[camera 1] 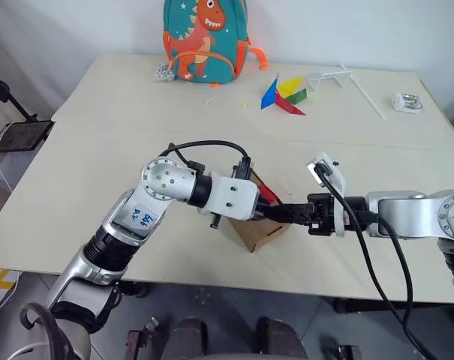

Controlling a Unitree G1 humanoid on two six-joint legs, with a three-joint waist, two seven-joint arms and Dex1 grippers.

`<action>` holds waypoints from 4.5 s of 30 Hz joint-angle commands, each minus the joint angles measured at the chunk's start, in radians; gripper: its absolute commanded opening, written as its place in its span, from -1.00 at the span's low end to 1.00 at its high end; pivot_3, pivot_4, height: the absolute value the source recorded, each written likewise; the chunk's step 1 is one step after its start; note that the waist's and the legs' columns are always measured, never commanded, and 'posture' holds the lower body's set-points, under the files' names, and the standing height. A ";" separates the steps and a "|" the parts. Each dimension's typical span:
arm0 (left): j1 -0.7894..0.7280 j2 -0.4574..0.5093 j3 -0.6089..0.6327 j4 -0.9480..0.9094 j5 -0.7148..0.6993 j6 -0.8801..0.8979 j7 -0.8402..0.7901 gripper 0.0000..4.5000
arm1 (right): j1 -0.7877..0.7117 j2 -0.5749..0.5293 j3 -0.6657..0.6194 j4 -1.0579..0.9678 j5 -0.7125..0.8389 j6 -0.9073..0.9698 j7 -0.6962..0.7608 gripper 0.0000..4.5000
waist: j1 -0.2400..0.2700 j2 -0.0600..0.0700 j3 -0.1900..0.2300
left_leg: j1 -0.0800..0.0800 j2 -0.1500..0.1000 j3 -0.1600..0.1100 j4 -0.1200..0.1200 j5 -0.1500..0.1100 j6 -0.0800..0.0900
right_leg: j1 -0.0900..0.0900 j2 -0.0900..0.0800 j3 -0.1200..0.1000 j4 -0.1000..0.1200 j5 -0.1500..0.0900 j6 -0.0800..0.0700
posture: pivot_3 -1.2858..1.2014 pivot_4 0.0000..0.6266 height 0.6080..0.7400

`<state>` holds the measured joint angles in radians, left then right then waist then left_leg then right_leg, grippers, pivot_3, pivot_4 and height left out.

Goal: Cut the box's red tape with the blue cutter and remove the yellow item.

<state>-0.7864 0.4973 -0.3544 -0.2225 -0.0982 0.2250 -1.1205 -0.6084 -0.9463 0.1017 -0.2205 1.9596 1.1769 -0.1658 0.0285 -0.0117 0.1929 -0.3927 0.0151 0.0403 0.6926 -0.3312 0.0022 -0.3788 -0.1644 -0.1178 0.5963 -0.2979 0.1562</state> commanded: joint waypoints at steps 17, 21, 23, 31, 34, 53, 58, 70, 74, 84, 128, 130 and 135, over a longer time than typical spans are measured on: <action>0.144 0.206 0.461 0.209 -0.397 0.239 -0.040 0.22 | 0.132 -0.216 -0.313 -0.120 0.013 -0.050 0.094 -0.94 | 0.008 0.002 0.001 | 0.000 0.000 0.000 0.001 0.000 0.001 | 0.001 0.000 0.000 0.000 0.000 0.001 | 0.03 -0.52 1.00; 0.210 0.159 0.422 0.223 -0.373 0.229 -0.004 -0.30 | 0.296 -0.313 -0.498 -0.160 0.013 -0.084 0.008 -0.94 | 0.012 0.002 0.001 | 0.001 0.000 0.001 -0.002 0.000 0.000 | 0.000 0.000 0.000 -0.001 0.000 0.001 | 0.03 -0.52 1.00; 0.197 0.115 0.395 0.235 -0.361 0.234 0.032 -0.59 | 0.405 -0.330 -0.578 -0.214 0.013 -0.092 -0.044 -0.94 | 0.015 0.001 0.002 | 0.001 0.000 0.001 -0.002 0.000 0.000 | 0.000 0.000 -0.001 -0.001 0.000 0.001 | 0.03 -0.52 1.00; 0.114 0.033 0.311 0.259 -0.352 0.246 0.037 -1.00 | 0.629 -0.358 -0.693 -0.379 -0.009 -0.112 -0.100 -0.94 | 0.021 0.001 0.002 | 0.002 0.000 0.003 0.001 0.000 0.001 | 0.001 0.000 0.001 0.000 0.002 0.000 | 0.03 -0.52 1.00; 0.080 0.013 0.289 0.275 -0.347 0.270 0.046 -1.00 | 0.636 -0.369 -0.688 -0.409 -0.002 -0.144 -0.114 -0.94 | 0.020 0.001 0.002 | 0.002 0.000 0.003 0.000 0.000 0.001 | 0.001 0.000 0.002 -0.001 0.002 0.000 | 0.03 -0.52 1.00; 0.007 -0.094 0.159 0.442 -0.166 0.233 0.114 -1.00 | -0.136 -0.266 0.102 -0.320 -0.044 -0.191 -0.420 -0.94 | 0.014 0.001 0.002 | -0.002 0.000 0.002 0.002 0.000 0.001 | -0.002 0.001 0.001 -0.002 0.003 0.000 | 0.03 -0.52 1.00; 0.018 -0.079 0.163 0.421 -0.161 0.259 0.120 -1.00 | -0.225 -0.138 0.193 -0.296 -0.058 -0.183 -0.538 -0.94 | 0.007 0.001 0.002 | -0.006 0.000 0.003 0.003 0.000 0.001 | -0.007 0.001 0.001 0.000 0.003 0.000 | 0.03 -0.52 1.00; 0.048 -0.076 0.152 0.385 -0.153 0.283 0.129 -1.00 | -0.227 -0.103 0.203 -0.268 -0.020 -0.176 -0.653 -0.94 | -0.001 0.001 0.002 | -0.013 0.000 0.004 0.006 0.000 0.001 | -0.014 0.000 0.001 0.006 0.003 0.001 | 0.03 -0.52 1.00; 0.056 -0.074 0.149 0.376 -0.151 0.287 0.130 -1.00 | -0.232 -0.083 0.206 -0.273 -0.007 -0.183 -0.666 -0.94 | -0.002 0.001 0.002 | -0.013 0.001 0.004 0.006 0.000 0.001 | -0.014 0.000 0.001 0.006 0.003 0.001 | 0.03 -0.52 1.00; 0.075 -0.072 0.143 0.358 -0.150 0.300 0.136 -1.00 | -0.261 -0.040 0.201 -0.262 -0.032 -0.174 -0.662 -0.94 | -0.002 0.001 0.002 | -0.012 0.001 0.004 0.006 0.000 0.001 | -0.015 0.000 0.001 0.007 0.003 0.001 | 0.03 -0.52 1.00; 0.084 -0.054 0.133 0.321 -0.148 0.340 0.159 -1.00 | -0.199 -0.020 0.219 -0.225 -0.036 -0.107 -0.610 -0.94 | -0.004 0.001 0.001 | -0.012 0.001 0.004 0.006 0.000 0.001 | -0.015 0.000 0.002 0.008 0.003 0.001 | 0.03 -0.52 1.00; 0.083 -0.059 0.129 0.322 -0.147 0.350 0.167 -1.00 | -0.199 -0.034 0.226 -0.230 -0.011 -0.104 -0.612 -0.94 | -0.003 0.001 0.001 | -0.011 0.001 0.004 0.006 0.000 0.001 | -0.015 0.000 0.002 0.009 0.003 0.001 | 0.03 -0.52 1.00; 0.076 -0.055 0.103 0.327 -0.124 0.401 0.198 -1.00 | -0.189 -0.063 0.229 -0.235 0.013 -0.105 -0.597 -0.94 | -0.001 0.001 0.001 | -0.011 0.001 0.004 0.006 0.000 0.001 | -0.014 0.000 0.002 0.009 0.003 0.001 | 0.03 -0.52 1.00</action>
<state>-0.7339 0.4352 -0.2109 0.0809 -0.2675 0.5821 -0.9454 -0.8131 -0.9899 0.3149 -0.4300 1.9381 1.0504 -0.7765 0.0271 -0.0102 0.1938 -0.4040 0.0157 0.0441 0.6989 -0.3310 0.0033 -0.3931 -0.1646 -0.1162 0.6049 -0.2945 0.1569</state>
